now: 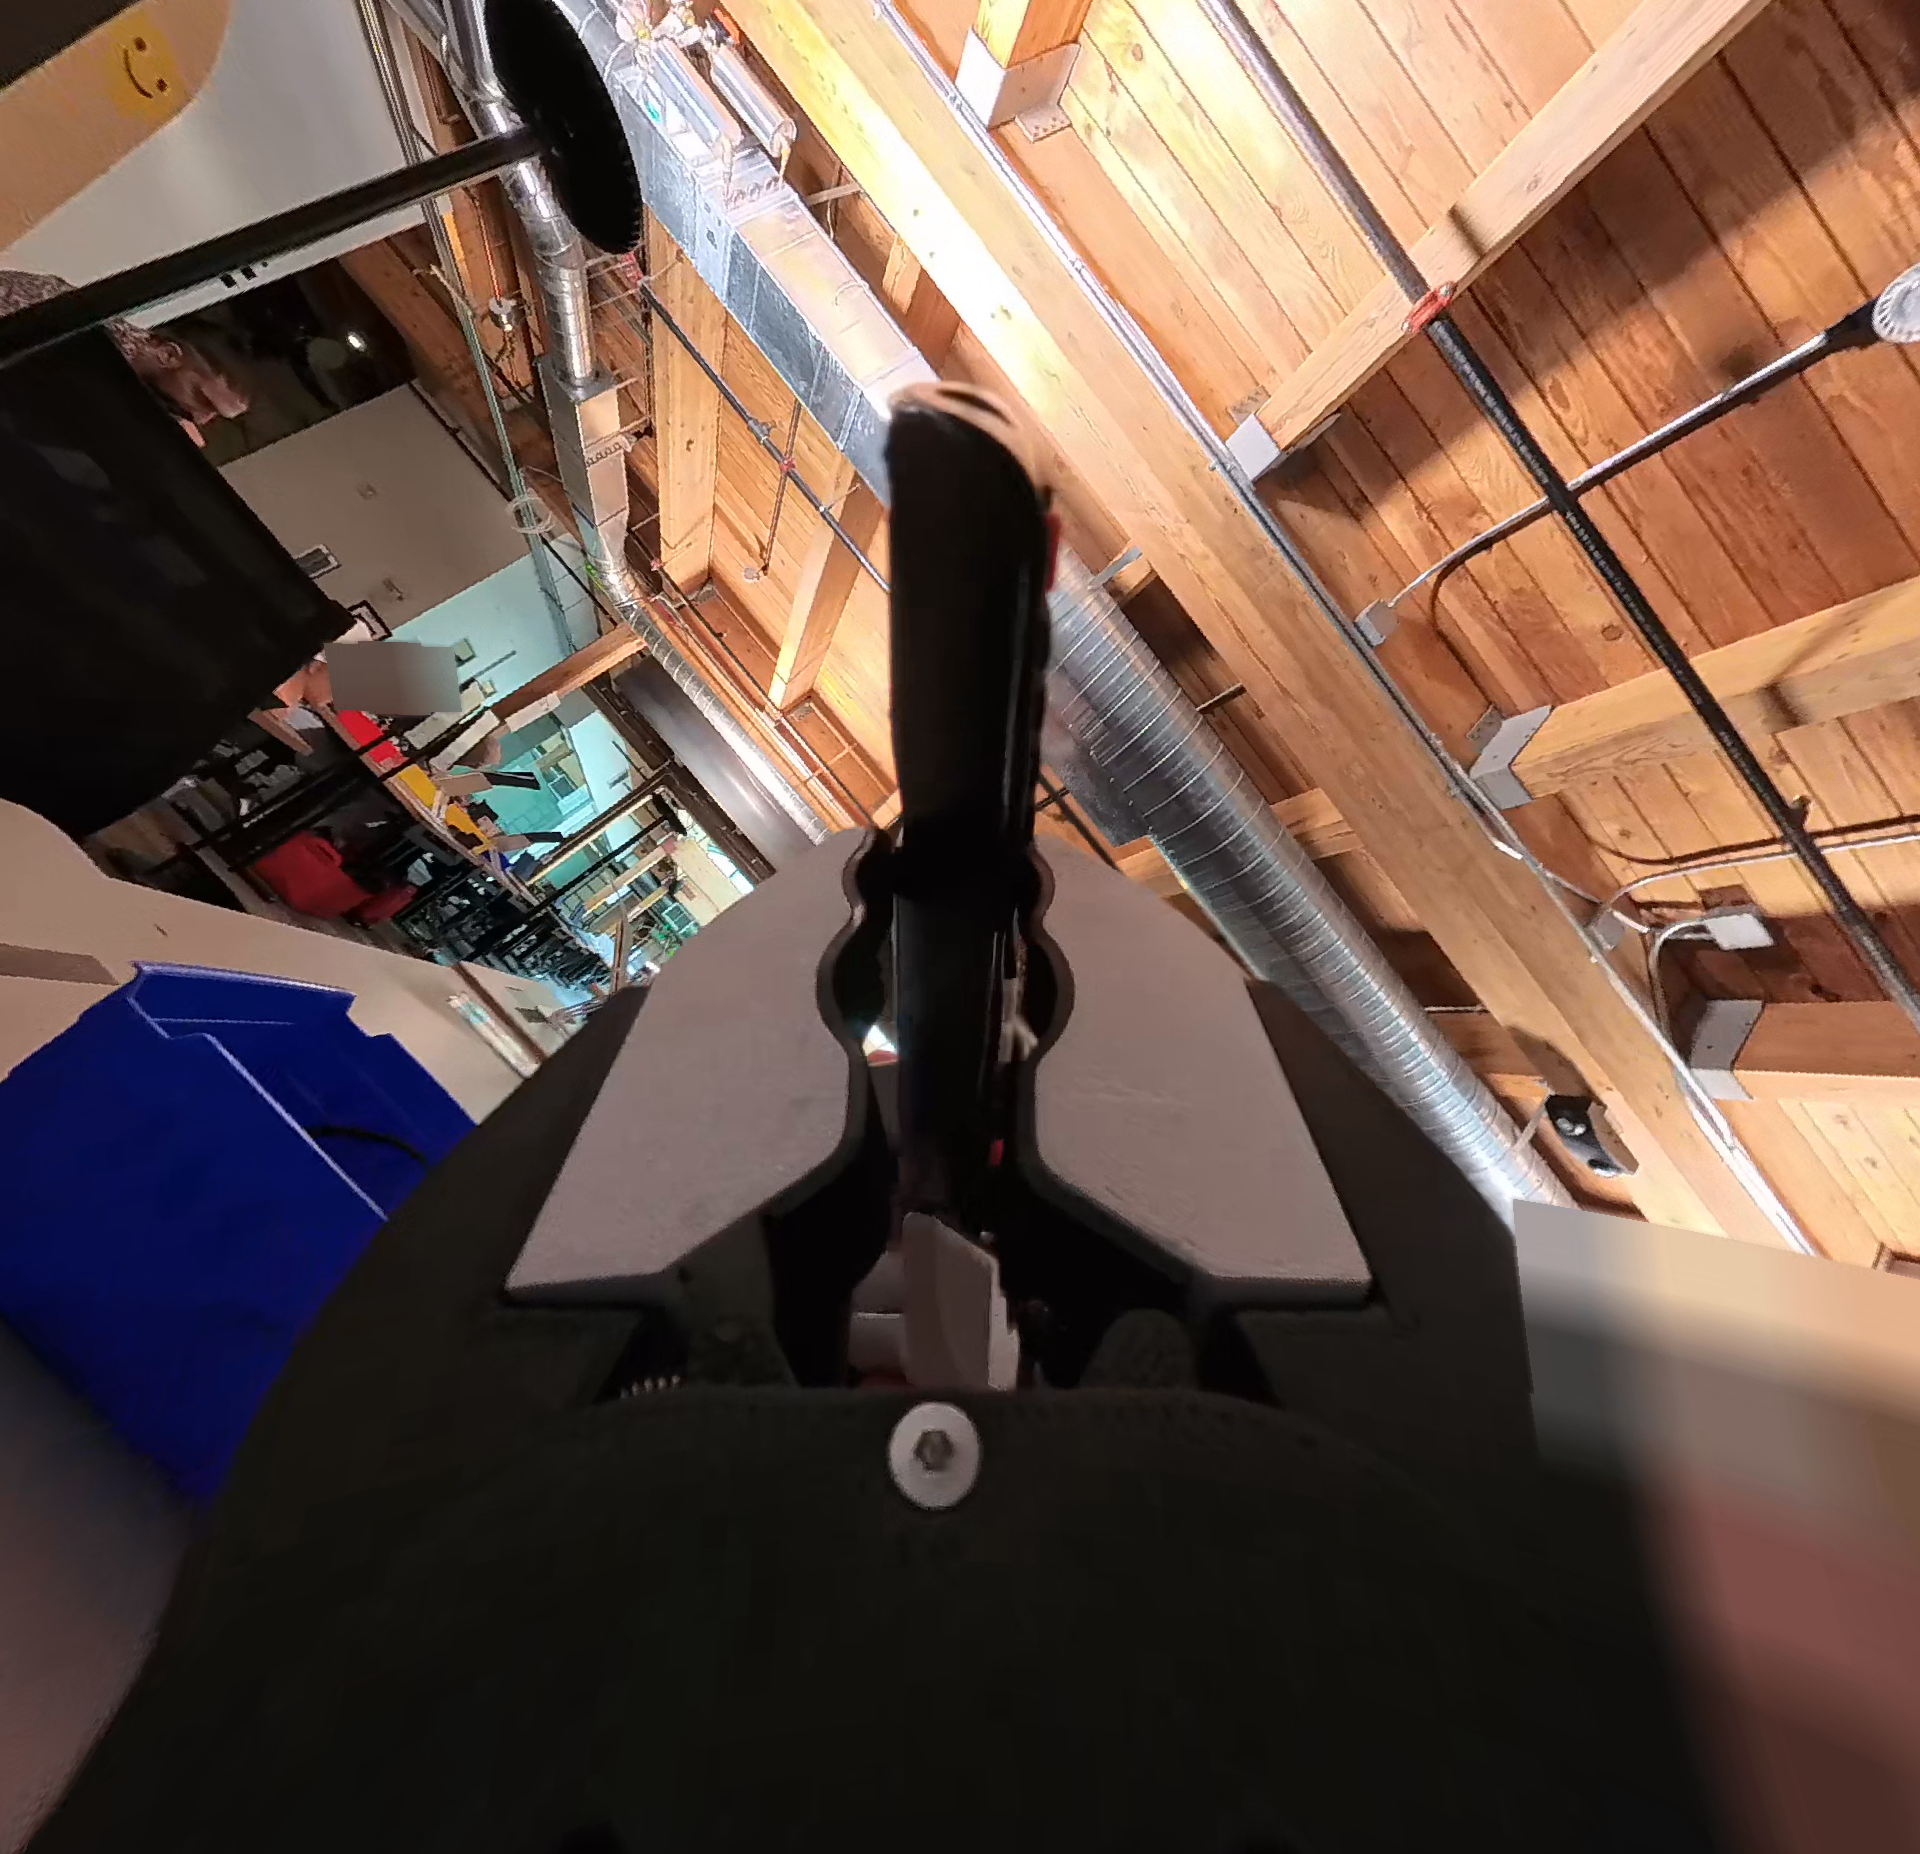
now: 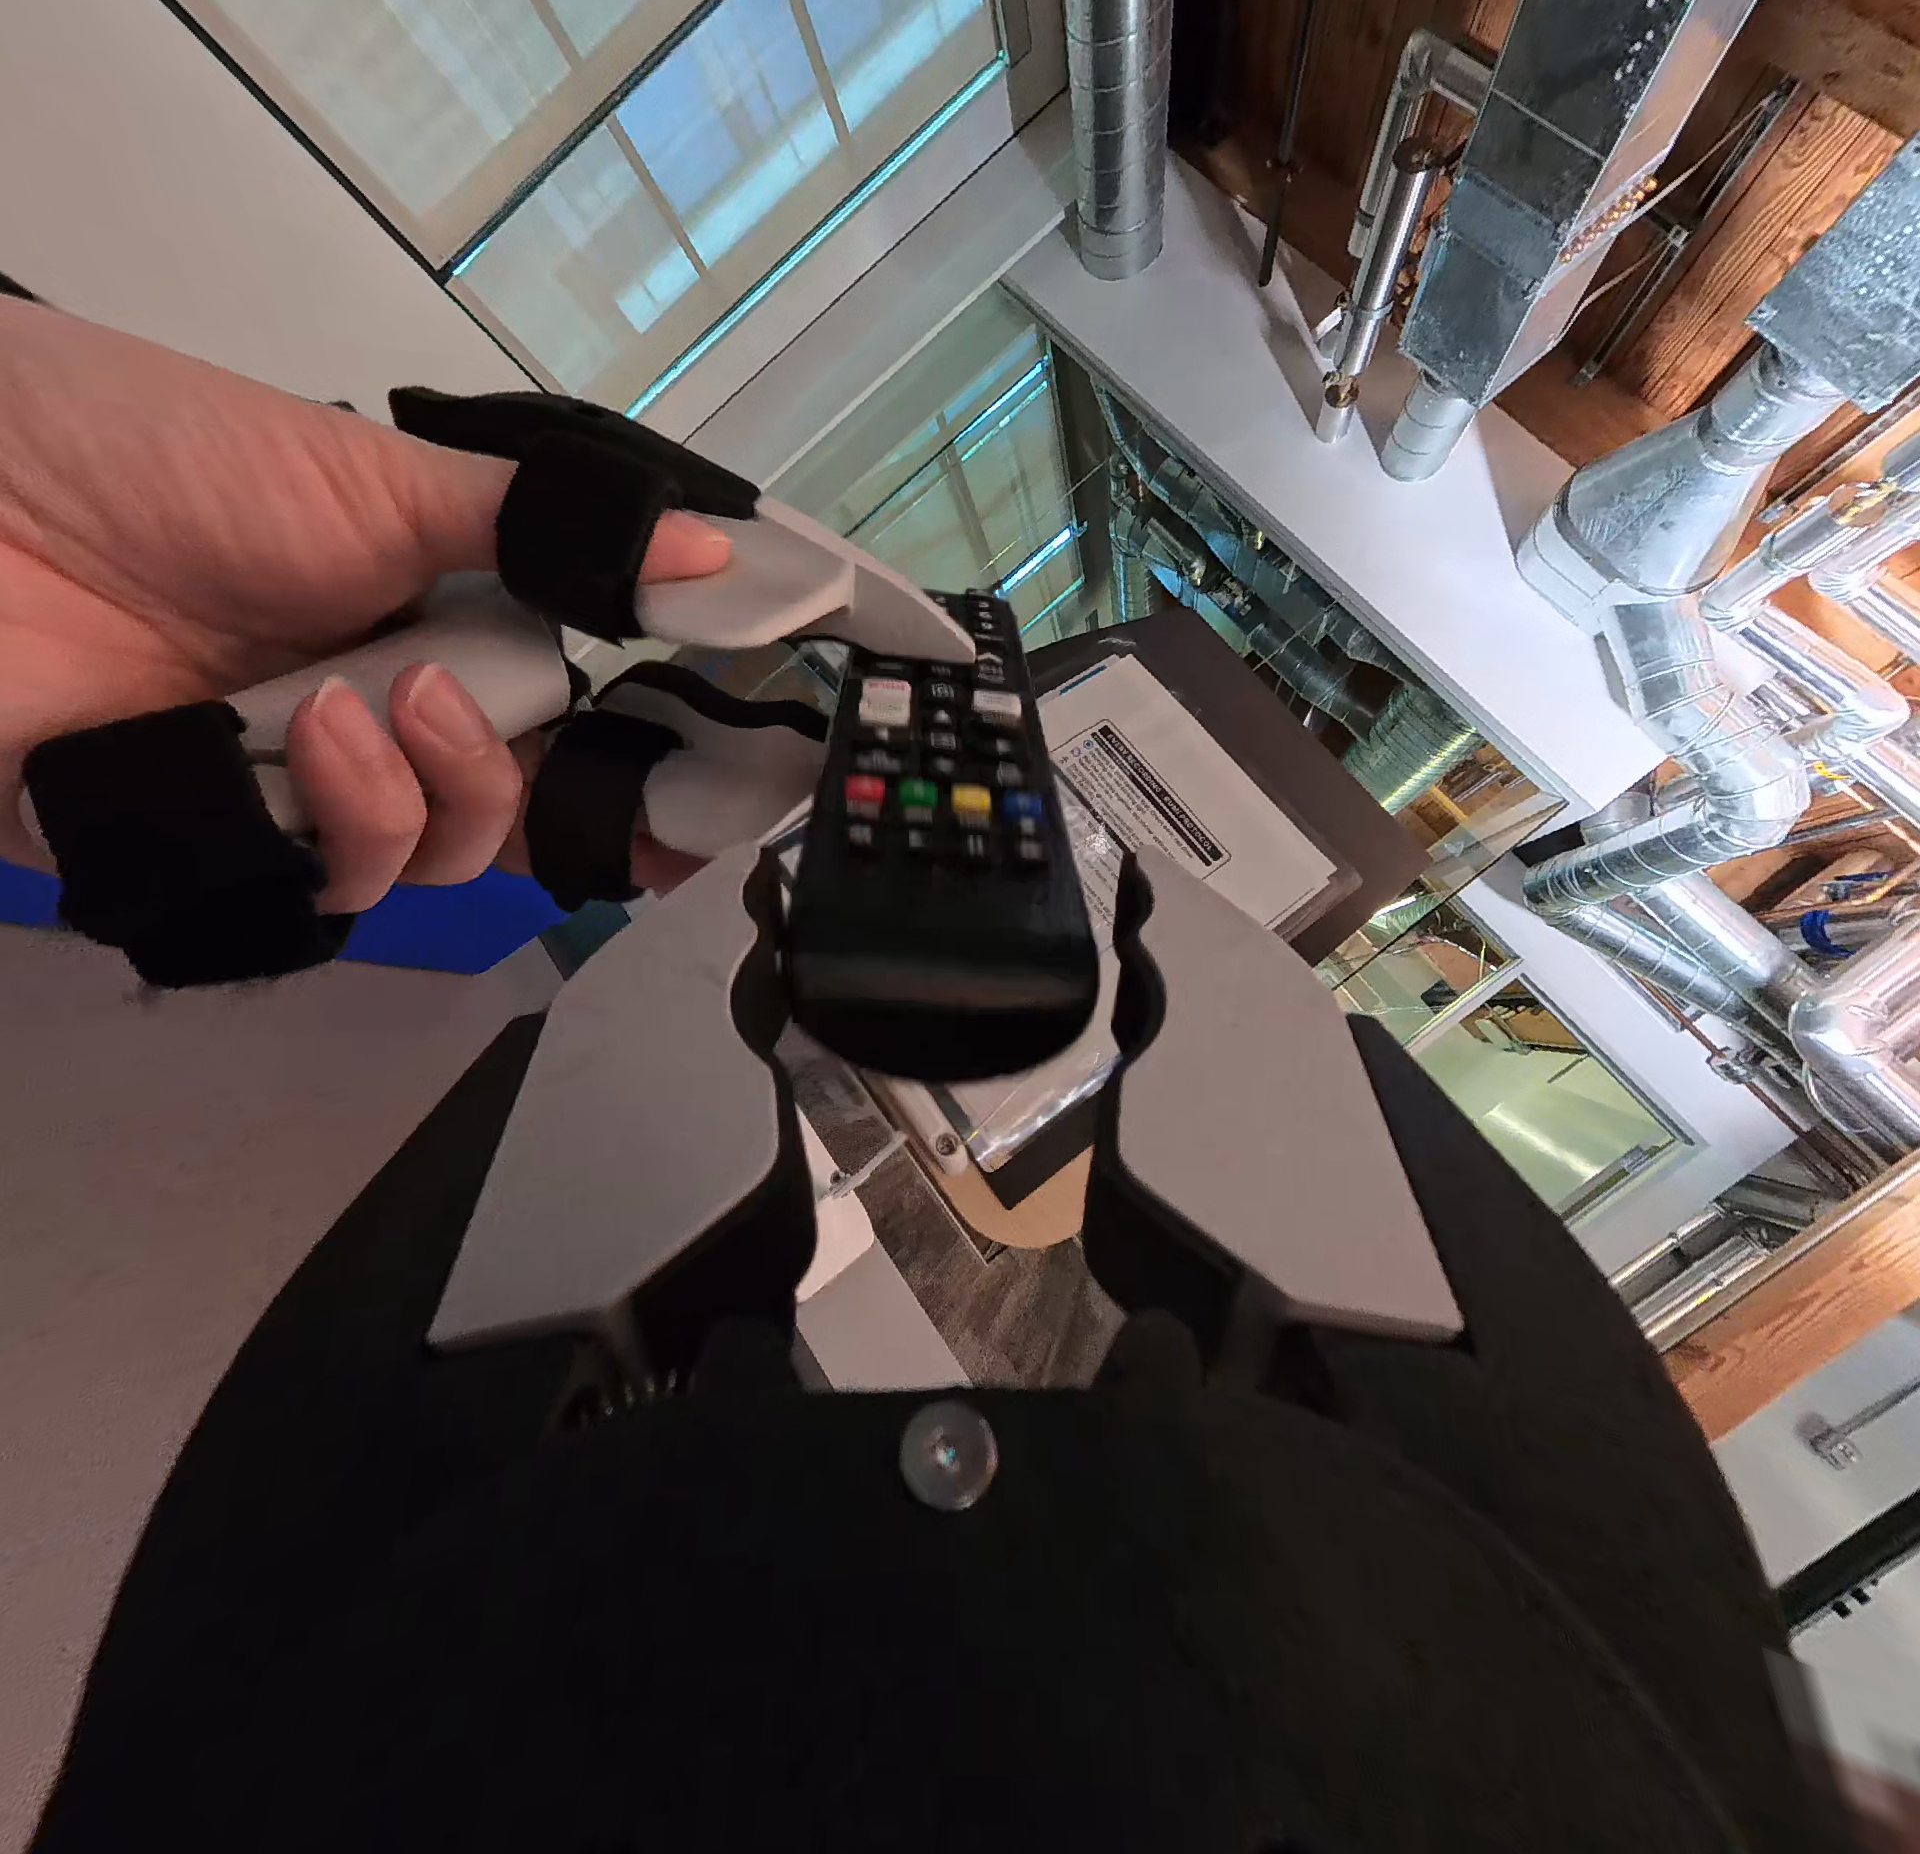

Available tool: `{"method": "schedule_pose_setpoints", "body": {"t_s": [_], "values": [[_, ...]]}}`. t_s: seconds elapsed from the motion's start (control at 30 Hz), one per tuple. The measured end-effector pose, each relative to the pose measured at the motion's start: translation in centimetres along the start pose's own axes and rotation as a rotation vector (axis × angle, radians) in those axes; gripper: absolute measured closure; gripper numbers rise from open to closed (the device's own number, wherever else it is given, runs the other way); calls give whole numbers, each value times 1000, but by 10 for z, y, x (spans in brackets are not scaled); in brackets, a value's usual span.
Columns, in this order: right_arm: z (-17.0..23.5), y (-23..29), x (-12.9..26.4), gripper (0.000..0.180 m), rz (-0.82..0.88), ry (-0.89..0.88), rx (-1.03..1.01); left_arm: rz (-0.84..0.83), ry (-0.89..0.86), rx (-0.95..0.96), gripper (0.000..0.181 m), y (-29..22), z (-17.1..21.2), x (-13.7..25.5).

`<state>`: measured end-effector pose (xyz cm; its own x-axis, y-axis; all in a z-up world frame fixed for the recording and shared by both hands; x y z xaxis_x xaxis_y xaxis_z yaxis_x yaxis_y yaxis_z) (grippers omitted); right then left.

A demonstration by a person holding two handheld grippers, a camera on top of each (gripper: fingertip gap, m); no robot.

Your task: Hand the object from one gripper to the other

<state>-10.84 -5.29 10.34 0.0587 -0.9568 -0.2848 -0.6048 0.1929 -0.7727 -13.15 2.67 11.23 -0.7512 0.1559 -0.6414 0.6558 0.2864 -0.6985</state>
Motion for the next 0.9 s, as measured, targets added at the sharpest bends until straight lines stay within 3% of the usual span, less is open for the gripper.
{"method": "schedule_pose_setpoints", "body": {"t_s": [0.57, 0.77, 0.9], "values": [[-15, -1, 6, 122, 13, -29, 80, 46, 38, 72, 159, -6, 4, -3], [-11, -3, 5, 123, -30, 29, 5, 63, 47, 71, 156, -5, 1, -4], [-17, -1, 6, 123, -50, 5, -17, 112, 50, 86, 137, -16, -4, -7]]}}
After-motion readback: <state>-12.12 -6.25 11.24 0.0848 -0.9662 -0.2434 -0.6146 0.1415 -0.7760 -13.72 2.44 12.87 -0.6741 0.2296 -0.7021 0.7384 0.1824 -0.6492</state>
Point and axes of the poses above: each gripper's, where its closed fingertips meet, x back along the fingers, z out of its underside, y = z × x across the jaws, the point moved 3 cm from there along x, back along the fingers, and after that the axes turned 1 degree about x, right-handed, at the moved point
